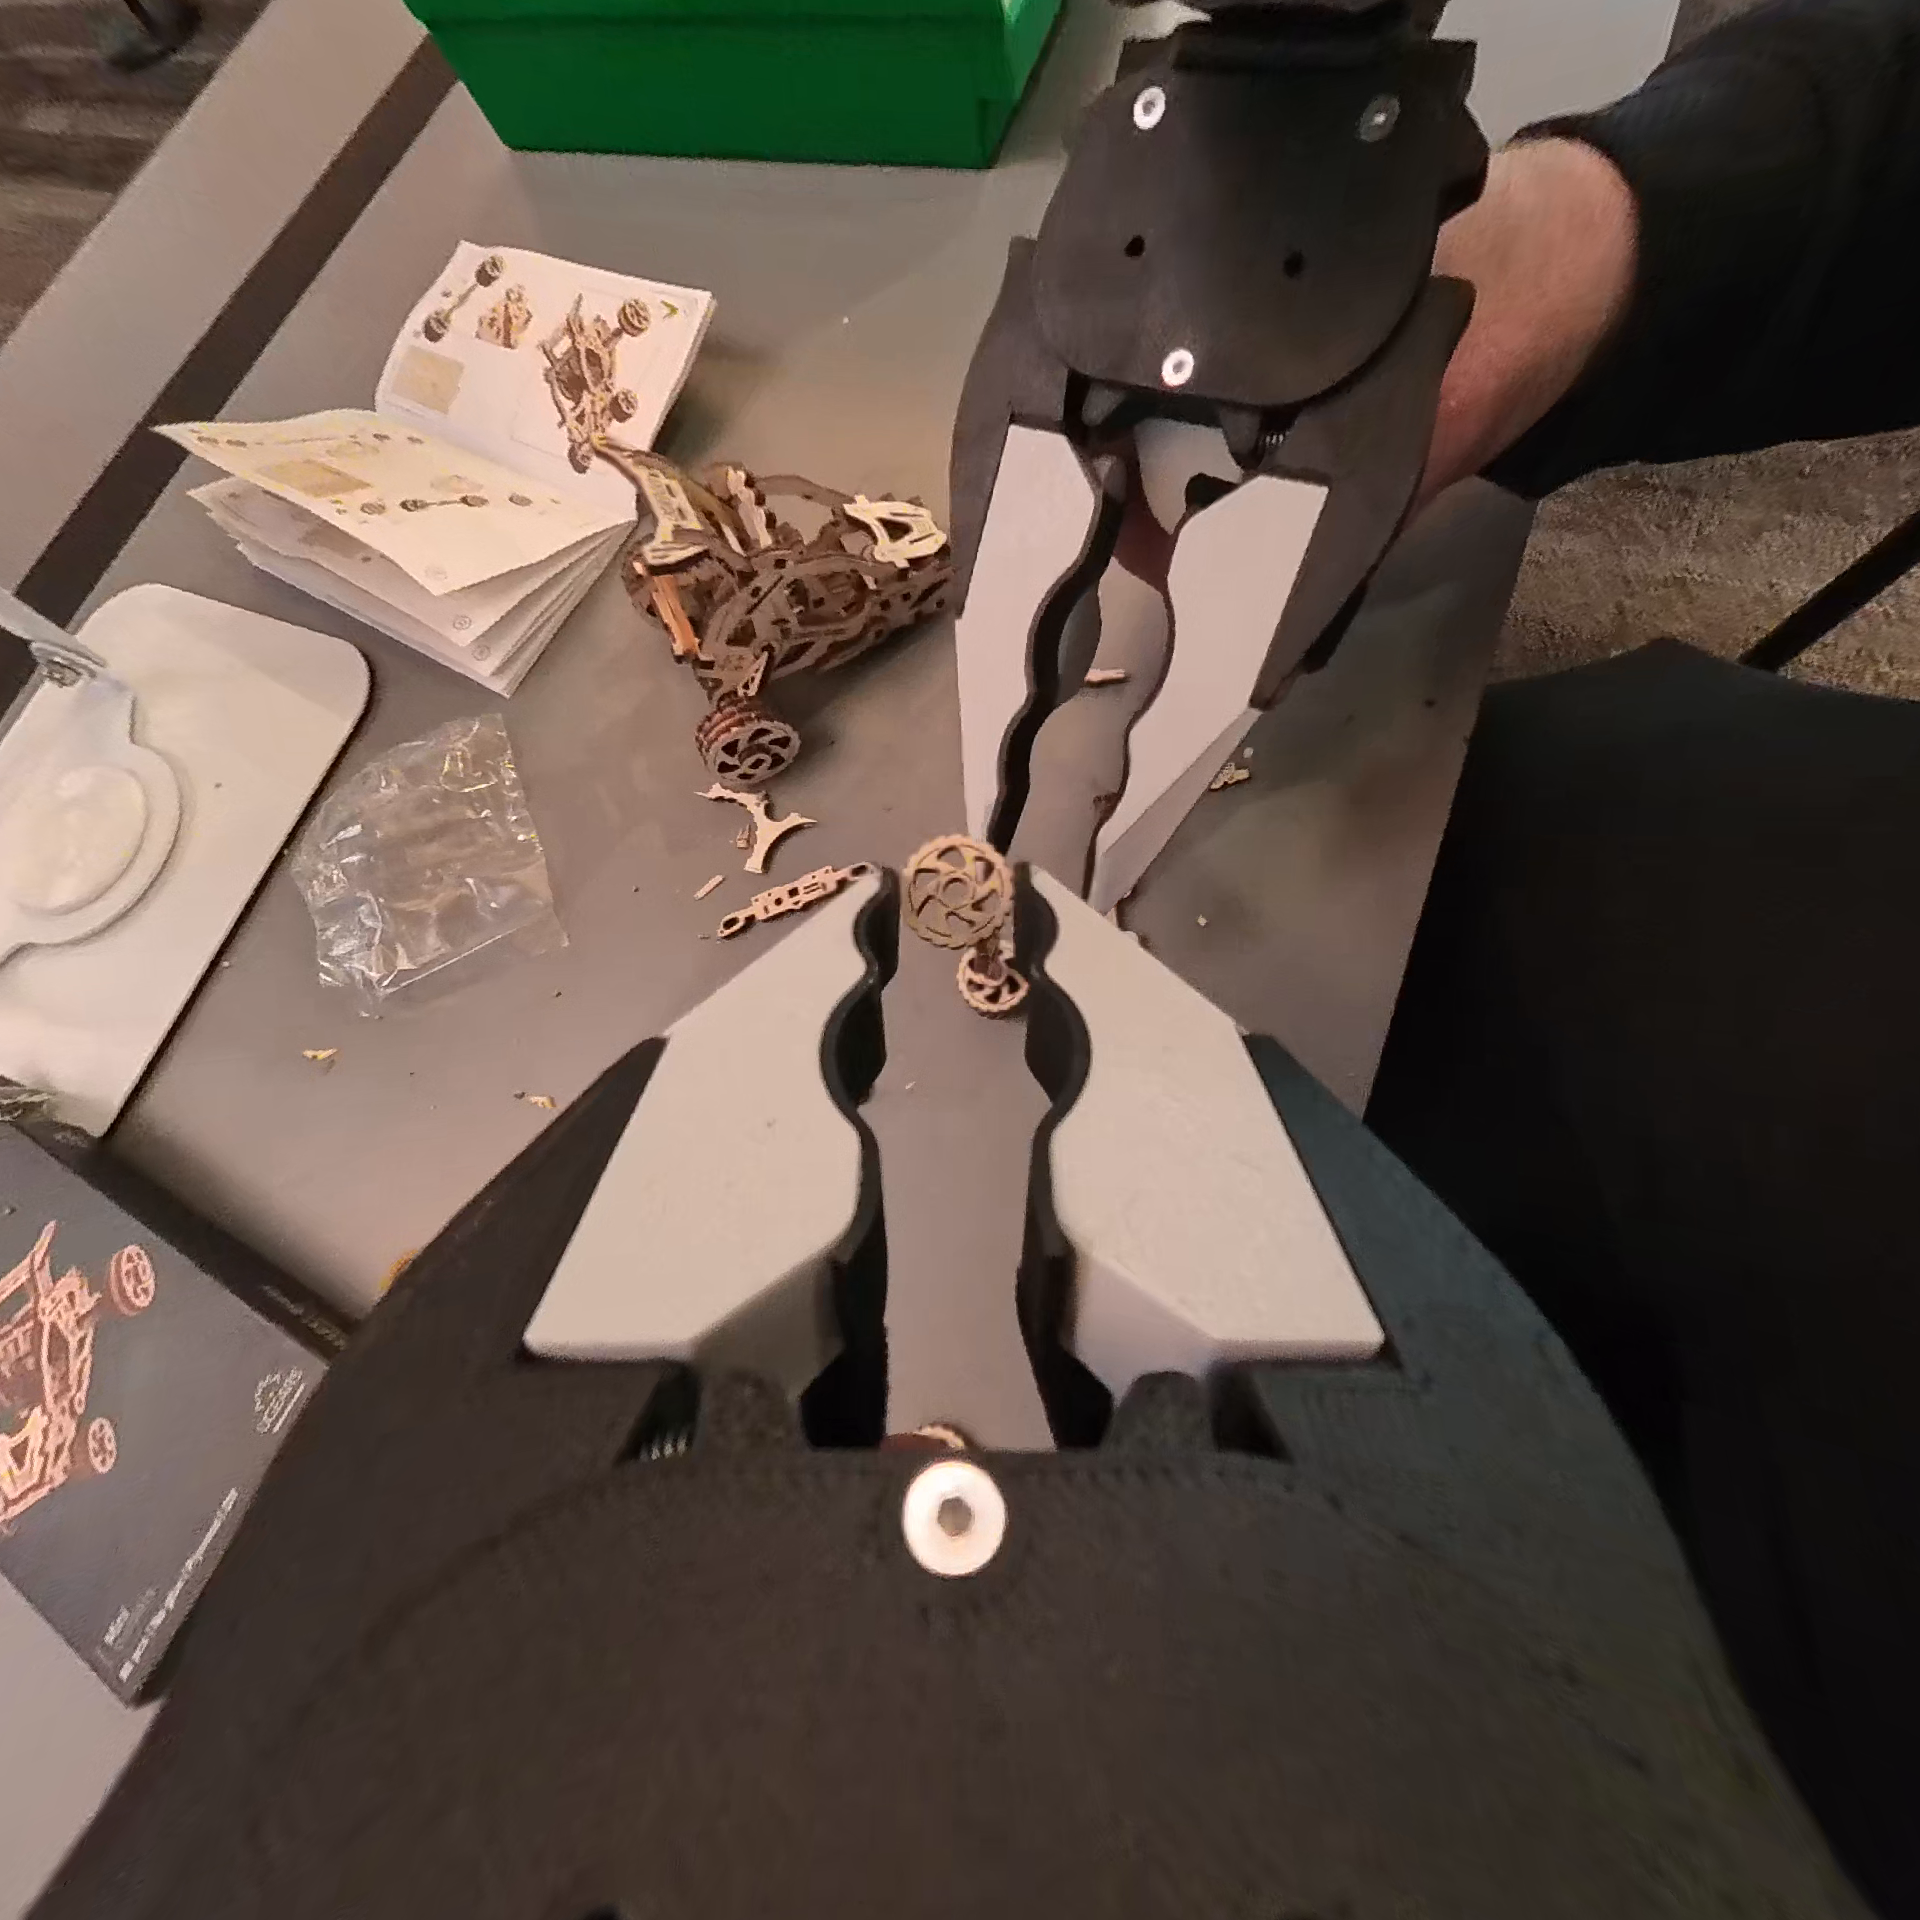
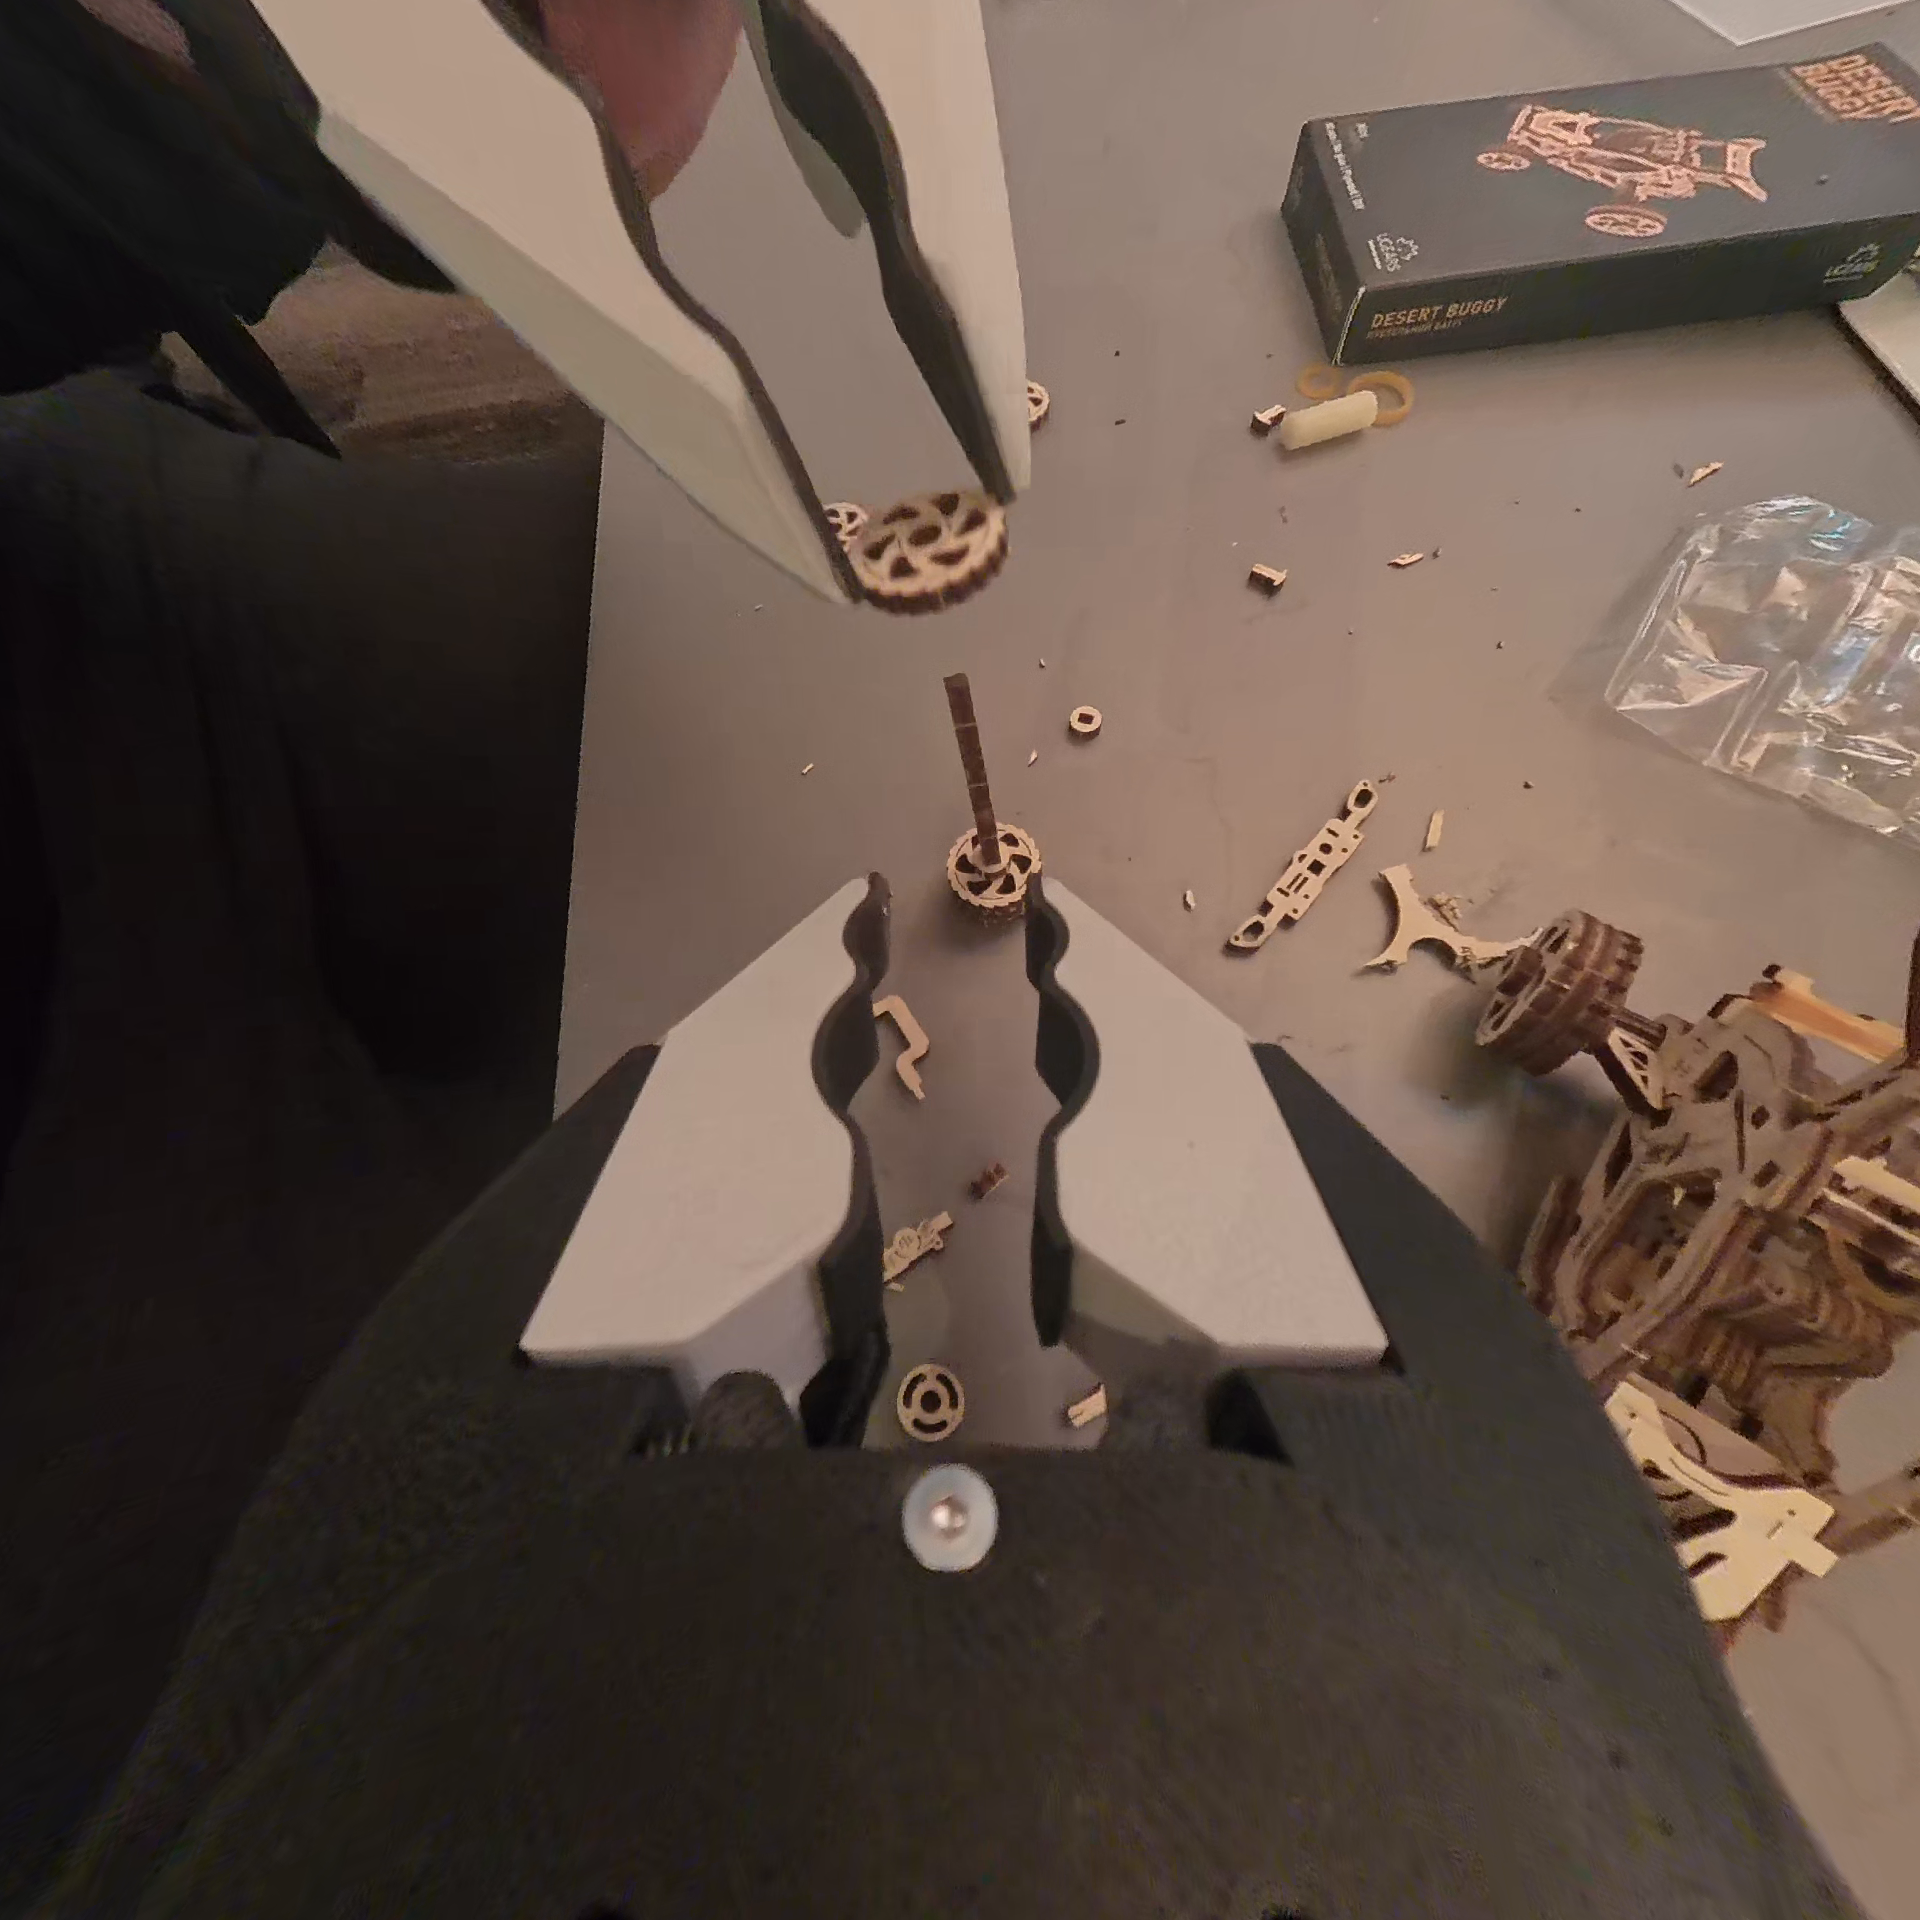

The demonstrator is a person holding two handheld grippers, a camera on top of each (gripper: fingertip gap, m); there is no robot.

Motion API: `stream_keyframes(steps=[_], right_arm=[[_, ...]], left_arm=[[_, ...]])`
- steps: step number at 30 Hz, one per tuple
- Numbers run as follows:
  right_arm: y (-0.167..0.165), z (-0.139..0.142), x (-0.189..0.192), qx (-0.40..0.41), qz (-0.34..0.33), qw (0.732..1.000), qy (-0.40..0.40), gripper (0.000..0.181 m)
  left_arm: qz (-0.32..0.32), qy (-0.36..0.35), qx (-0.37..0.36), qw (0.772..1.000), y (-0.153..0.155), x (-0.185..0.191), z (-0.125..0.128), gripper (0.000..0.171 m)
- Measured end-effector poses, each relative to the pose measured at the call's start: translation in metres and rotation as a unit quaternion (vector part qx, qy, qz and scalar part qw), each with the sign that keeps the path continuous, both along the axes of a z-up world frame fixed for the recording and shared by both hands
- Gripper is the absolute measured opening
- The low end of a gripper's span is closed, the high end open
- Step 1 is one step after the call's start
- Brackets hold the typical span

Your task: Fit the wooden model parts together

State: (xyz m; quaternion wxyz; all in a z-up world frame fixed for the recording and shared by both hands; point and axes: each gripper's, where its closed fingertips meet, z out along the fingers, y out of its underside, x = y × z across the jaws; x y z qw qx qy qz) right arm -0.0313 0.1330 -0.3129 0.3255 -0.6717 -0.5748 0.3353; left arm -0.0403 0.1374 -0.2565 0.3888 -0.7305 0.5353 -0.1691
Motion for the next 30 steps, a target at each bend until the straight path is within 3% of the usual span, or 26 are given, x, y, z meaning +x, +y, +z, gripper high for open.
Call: stream_keyframes(steps=[6,30], right_arm=[[-0.001,-0.002,0.0,-0.001,0.004,1.0,0.001,0.023],[0.001,-0.003,-0.004,-0.004,0.01,1.0,0.01,0.023]], left_arm=[[-0.007,0.026,-0.003,1.0,-0.001,0.006,-0.013,0.018],[-0.005,0.029,-0.02,0.999,0.003,0.002,-0.019,0.018]])
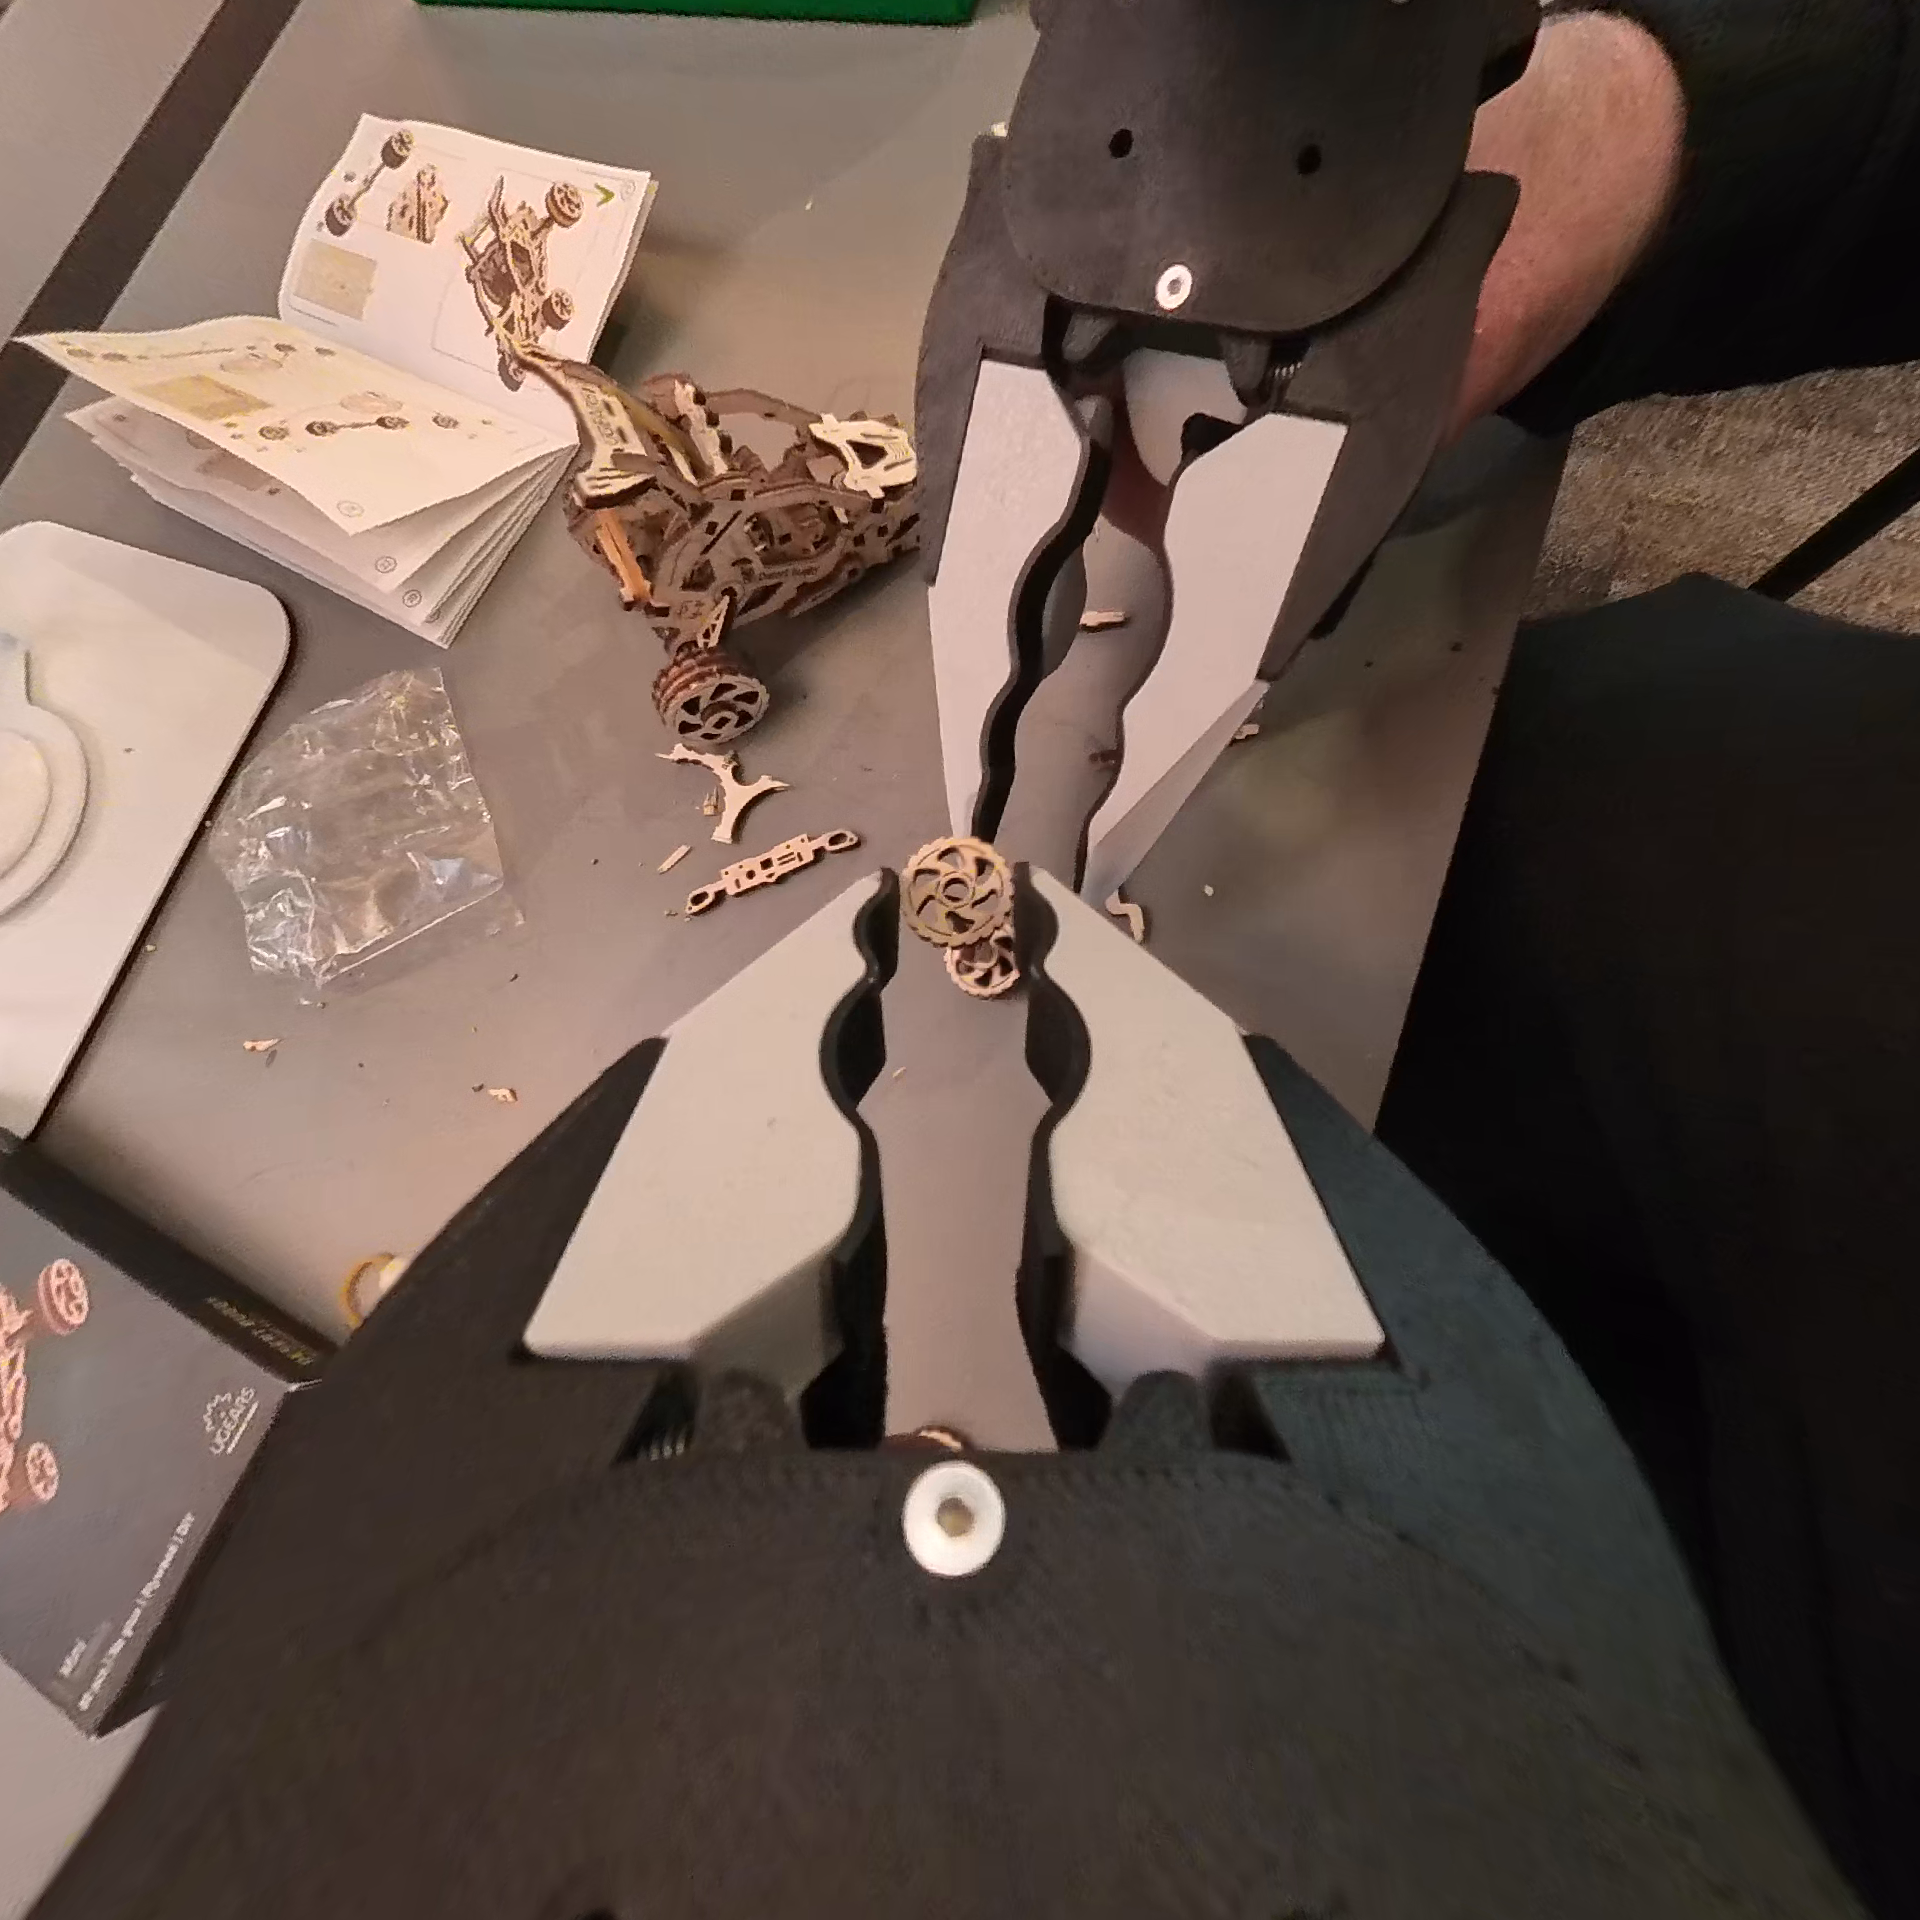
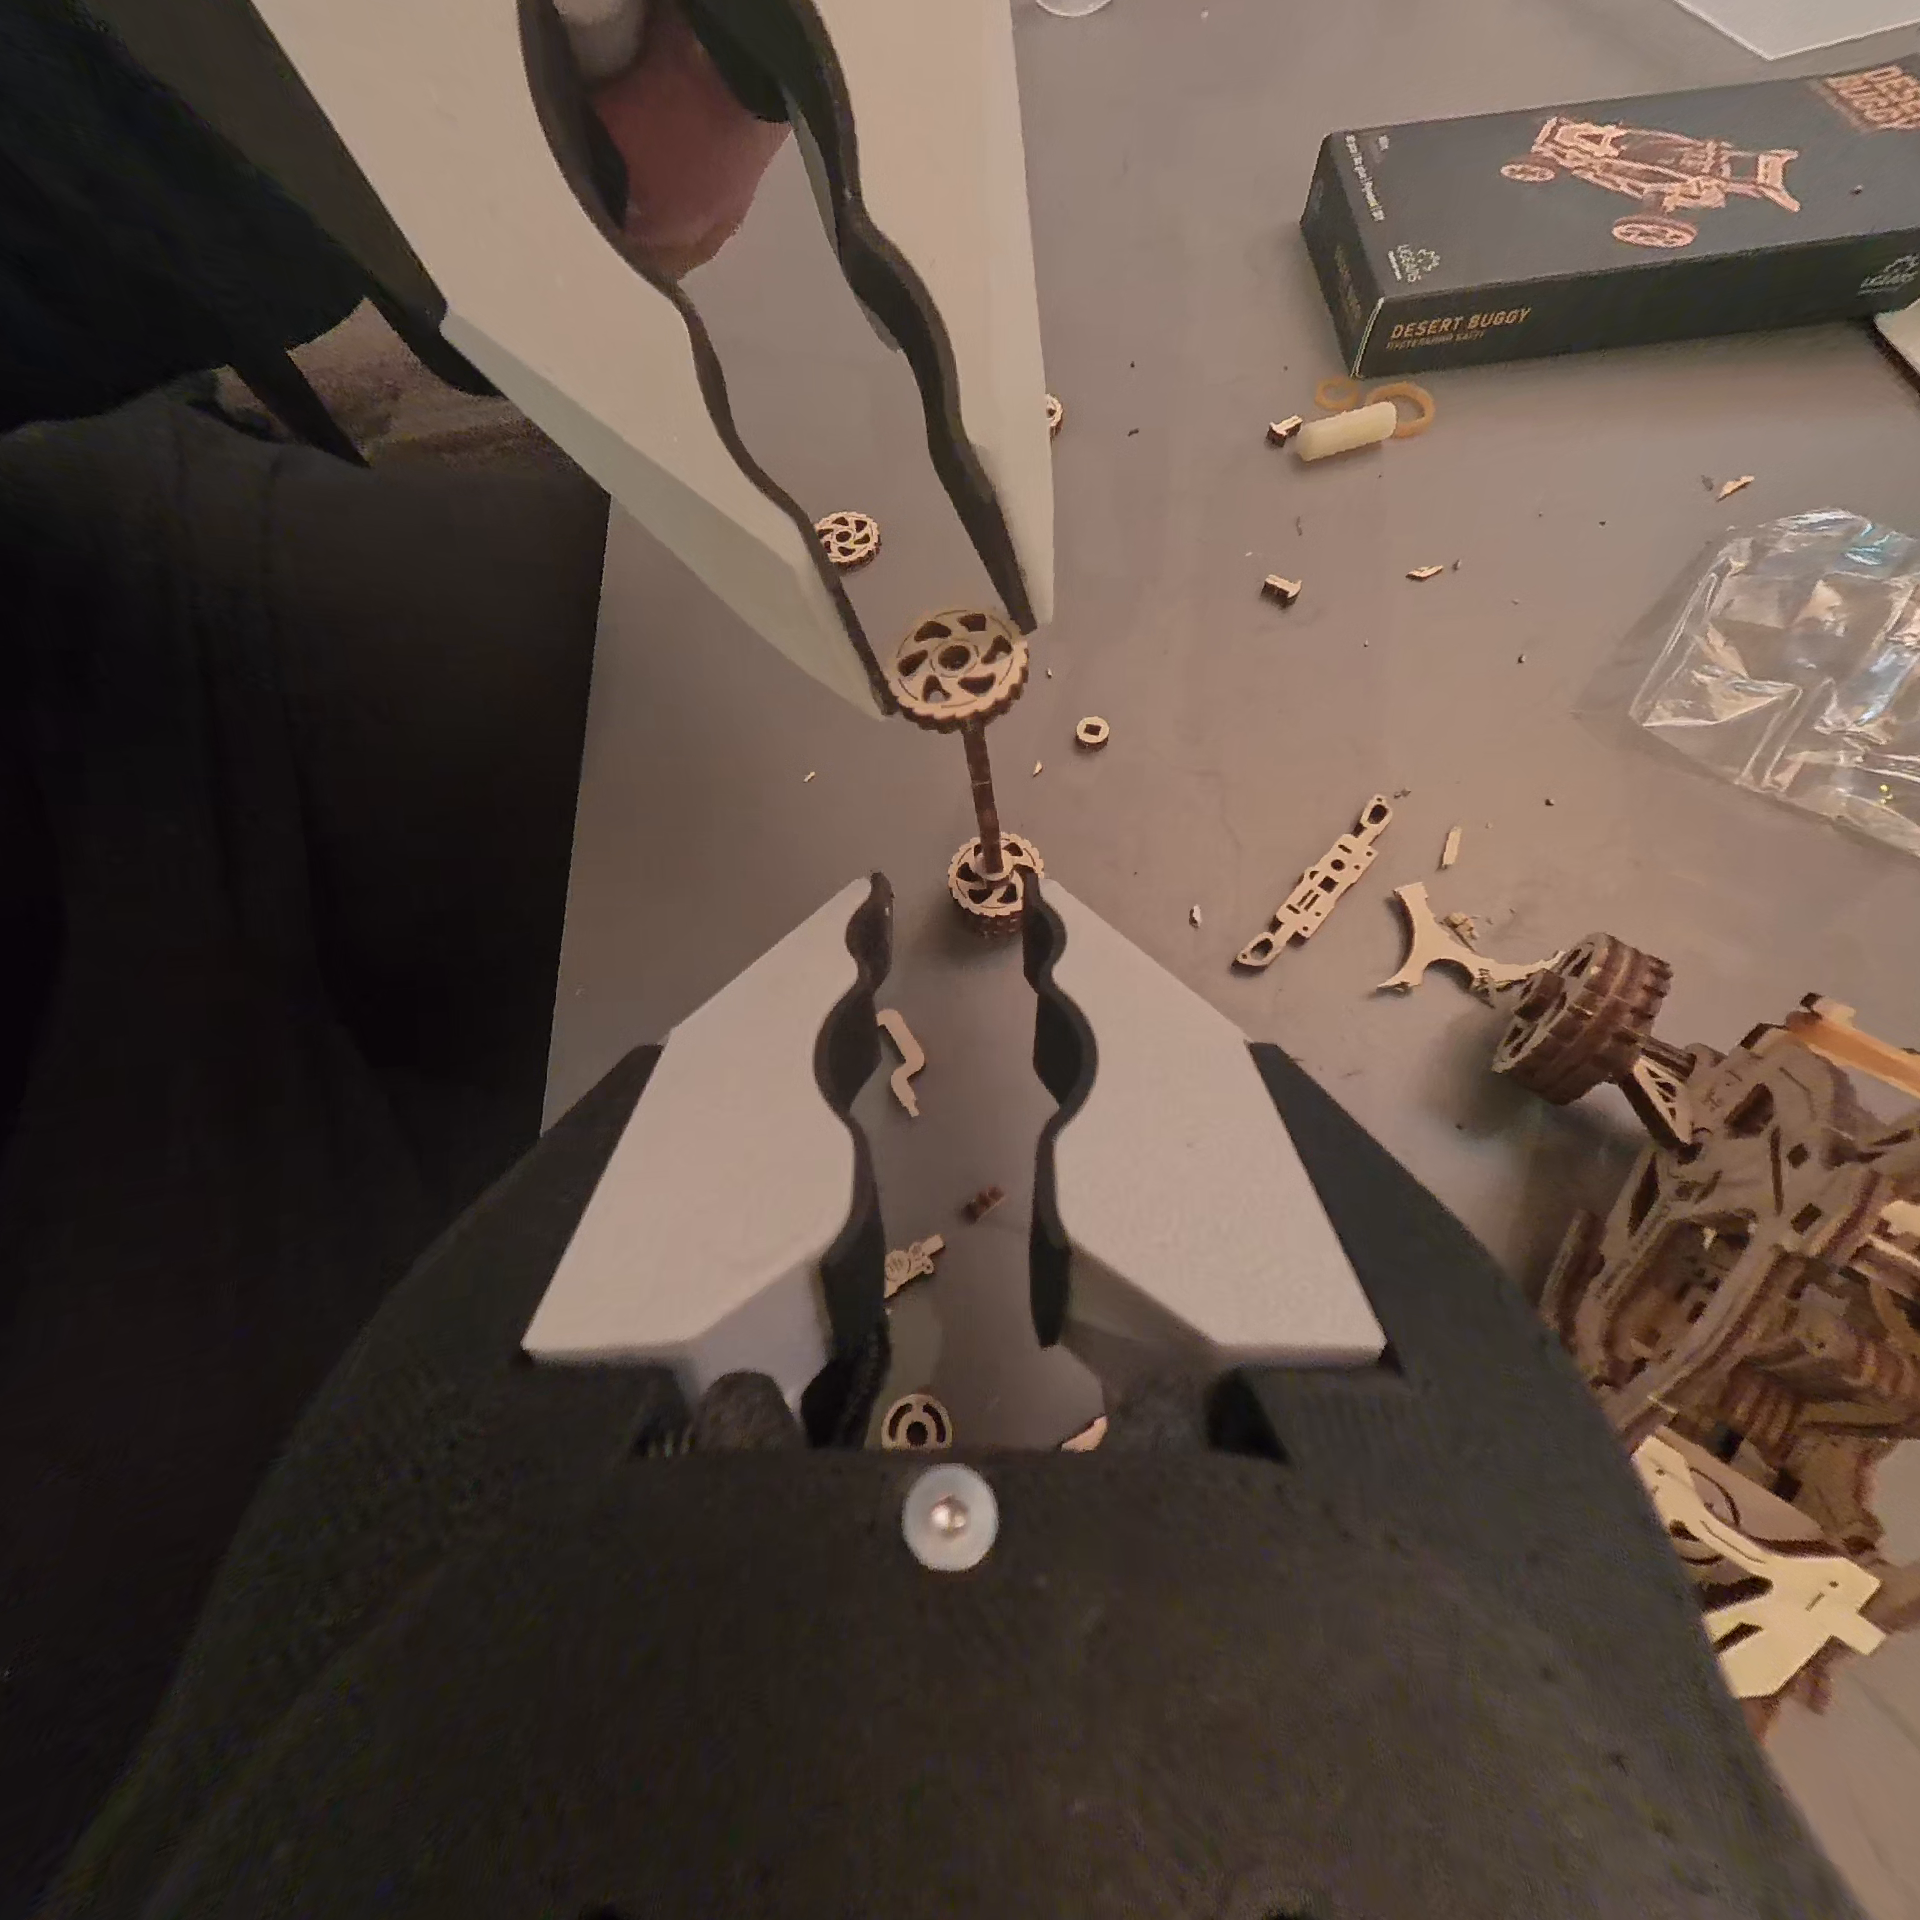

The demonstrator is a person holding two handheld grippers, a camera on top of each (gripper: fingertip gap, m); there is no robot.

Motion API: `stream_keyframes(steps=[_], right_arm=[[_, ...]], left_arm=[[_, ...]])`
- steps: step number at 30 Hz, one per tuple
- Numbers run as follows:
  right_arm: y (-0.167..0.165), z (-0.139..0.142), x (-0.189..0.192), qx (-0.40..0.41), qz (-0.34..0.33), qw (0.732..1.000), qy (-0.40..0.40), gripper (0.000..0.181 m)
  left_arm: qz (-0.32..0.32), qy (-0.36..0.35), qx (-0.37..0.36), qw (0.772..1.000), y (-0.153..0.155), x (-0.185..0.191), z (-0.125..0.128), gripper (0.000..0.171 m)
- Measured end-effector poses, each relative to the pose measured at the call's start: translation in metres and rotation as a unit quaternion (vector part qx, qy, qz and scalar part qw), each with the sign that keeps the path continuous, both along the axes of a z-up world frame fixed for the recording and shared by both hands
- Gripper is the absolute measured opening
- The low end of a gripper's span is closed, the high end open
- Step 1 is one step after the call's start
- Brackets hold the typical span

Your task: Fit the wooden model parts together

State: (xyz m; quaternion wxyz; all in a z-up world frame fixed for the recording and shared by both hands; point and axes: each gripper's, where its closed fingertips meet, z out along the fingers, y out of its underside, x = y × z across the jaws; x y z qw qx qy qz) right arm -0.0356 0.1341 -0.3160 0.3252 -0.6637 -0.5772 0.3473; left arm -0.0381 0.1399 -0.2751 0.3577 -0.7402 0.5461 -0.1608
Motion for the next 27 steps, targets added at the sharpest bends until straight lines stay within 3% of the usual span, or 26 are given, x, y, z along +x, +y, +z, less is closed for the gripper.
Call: stream_keyframes(steps=[15,27], right_arm=[[0.0,0.004,-0.001,0.003,0.0,1.0,0.011,0.022],[0.003,-0.001,-0.017,0.02,0.007,1.0,0.01,0.006]], left_arm=[[0.029,-0.15,-0.089,0.984,-0.001,0.002,0.002,0.018],[0.018,-0.105,-0.057,0.993,-0.002,0.003,0.001,0.018]])
